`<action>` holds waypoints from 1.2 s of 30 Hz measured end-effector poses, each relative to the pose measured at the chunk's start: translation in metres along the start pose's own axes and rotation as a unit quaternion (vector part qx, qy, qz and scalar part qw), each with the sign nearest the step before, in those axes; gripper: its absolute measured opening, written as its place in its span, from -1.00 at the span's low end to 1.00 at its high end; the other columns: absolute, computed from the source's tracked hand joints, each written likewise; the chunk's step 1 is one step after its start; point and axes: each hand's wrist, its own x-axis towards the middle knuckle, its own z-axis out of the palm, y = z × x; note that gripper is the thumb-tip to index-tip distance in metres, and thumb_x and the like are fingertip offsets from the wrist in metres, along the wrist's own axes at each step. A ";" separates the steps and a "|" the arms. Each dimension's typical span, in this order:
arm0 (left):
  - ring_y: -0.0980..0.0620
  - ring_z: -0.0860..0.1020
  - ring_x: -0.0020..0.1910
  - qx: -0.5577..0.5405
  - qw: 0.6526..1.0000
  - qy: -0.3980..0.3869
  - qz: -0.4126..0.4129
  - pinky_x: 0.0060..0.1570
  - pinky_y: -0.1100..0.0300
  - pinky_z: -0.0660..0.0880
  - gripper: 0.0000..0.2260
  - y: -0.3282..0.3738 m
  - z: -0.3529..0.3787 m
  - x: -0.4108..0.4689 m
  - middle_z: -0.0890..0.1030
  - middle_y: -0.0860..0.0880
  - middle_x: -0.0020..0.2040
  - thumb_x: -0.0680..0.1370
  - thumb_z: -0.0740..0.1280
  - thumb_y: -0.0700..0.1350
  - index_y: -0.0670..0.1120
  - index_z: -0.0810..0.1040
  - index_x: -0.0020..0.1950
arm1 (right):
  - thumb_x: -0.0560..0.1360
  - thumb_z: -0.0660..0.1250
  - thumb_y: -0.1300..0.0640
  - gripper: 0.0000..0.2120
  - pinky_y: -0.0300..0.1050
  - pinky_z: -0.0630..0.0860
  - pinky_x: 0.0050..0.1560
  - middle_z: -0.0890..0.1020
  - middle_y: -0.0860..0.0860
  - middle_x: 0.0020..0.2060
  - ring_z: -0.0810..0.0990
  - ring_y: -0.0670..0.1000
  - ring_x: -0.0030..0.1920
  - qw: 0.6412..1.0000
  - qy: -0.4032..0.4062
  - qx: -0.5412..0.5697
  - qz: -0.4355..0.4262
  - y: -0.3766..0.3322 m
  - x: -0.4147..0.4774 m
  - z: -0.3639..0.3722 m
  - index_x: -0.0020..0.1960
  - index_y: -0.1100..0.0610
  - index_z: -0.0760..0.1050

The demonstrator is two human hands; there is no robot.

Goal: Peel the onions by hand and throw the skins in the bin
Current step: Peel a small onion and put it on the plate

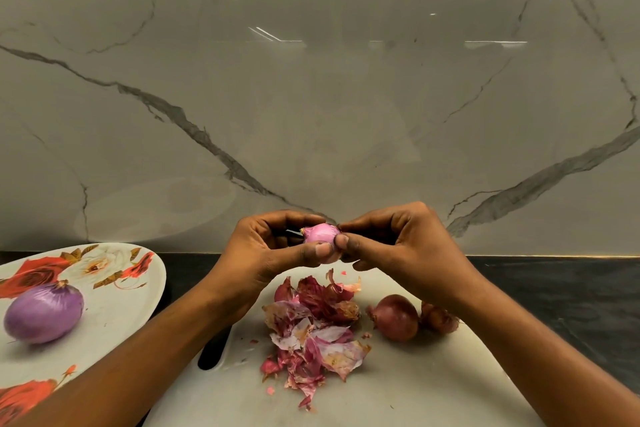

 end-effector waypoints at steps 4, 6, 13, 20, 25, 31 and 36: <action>-0.15 0.73 0.07 -0.007 1.000 -0.001 -0.003 0.03 0.10 0.69 -0.58 0.000 0.001 0.000 0.75 -0.13 0.07 0.34 0.57 -0.17 -0.14 0.69 0.20 | 0.59 0.46 0.21 -0.87 -0.14 0.72 -0.11 0.79 -0.01 -0.15 0.78 -0.04 -0.13 1.000 0.011 0.011 0.012 0.001 0.001 0.000 0.11 0.11 0.74; -0.16 0.73 0.08 -0.009 1.000 -0.001 -0.003 0.05 0.08 0.69 -0.59 -0.001 0.001 0.001 0.75 -0.14 0.08 0.36 0.56 -0.18 -0.15 0.69 0.21 | 0.59 0.45 0.21 -0.88 -0.14 0.72 -0.11 0.79 -0.01 -0.16 0.78 -0.05 -0.14 1.000 0.015 0.007 0.013 0.000 0.001 0.000 0.09 0.10 0.74; -0.17 0.72 0.11 -0.006 1.000 0.001 0.004 0.09 0.02 0.69 -0.58 -0.002 -0.001 0.001 0.75 -0.14 0.10 0.37 0.56 -0.17 -0.16 0.68 0.23 | 0.55 0.50 0.10 -0.84 -0.04 0.74 -0.09 0.78 -0.03 -0.13 0.78 -0.02 -0.13 1.000 0.028 -0.011 -0.004 -0.002 0.000 0.002 0.11 0.07 0.74; -0.18 0.73 0.08 0.005 1.000 0.000 0.003 0.04 0.05 0.70 -0.58 -0.002 0.000 0.000 0.75 -0.13 0.08 0.35 0.57 -0.14 -0.16 0.68 0.20 | 0.51 0.52 0.12 -0.82 -0.14 0.72 -0.13 0.78 -0.05 -0.14 0.77 -0.06 -0.13 1.000 0.011 -0.008 -0.006 -0.002 -0.001 0.002 0.11 0.05 0.74; -0.17 0.72 0.09 -0.013 1.000 -0.001 -0.007 0.00 0.09 0.69 -0.47 -0.001 0.000 0.000 0.74 -0.13 0.10 0.25 0.69 0.08 -0.08 0.73 0.15 | 0.55 0.49 0.19 -0.89 -0.09 0.74 -0.12 0.79 0.01 -0.17 0.78 -0.03 -0.15 1.000 0.021 0.015 0.004 -0.002 0.000 0.000 0.05 0.11 0.74; -0.17 0.71 0.15 -0.051 0.999 -0.003 -0.010 0.03 0.13 0.68 -0.56 0.002 -0.001 0.000 0.74 -0.13 0.13 0.34 0.65 -0.09 -0.11 0.71 0.19 | 0.51 0.54 0.07 -0.82 -0.04 0.74 -0.09 0.79 -0.02 -0.15 0.78 -0.01 -0.14 1.000 0.020 0.014 0.019 -0.004 0.001 0.001 0.09 0.09 0.75; -0.17 0.70 0.16 -0.053 0.999 0.001 -0.008 0.06 0.10 0.69 -0.55 0.001 -0.001 0.000 0.74 -0.13 0.13 0.35 0.53 -0.18 -0.16 0.66 0.24 | 0.50 0.55 0.11 -0.85 -0.07 0.74 -0.09 0.78 -0.06 -0.17 0.77 -0.04 -0.16 1.000 0.024 -0.015 0.007 -0.002 0.000 0.003 0.06 0.04 0.74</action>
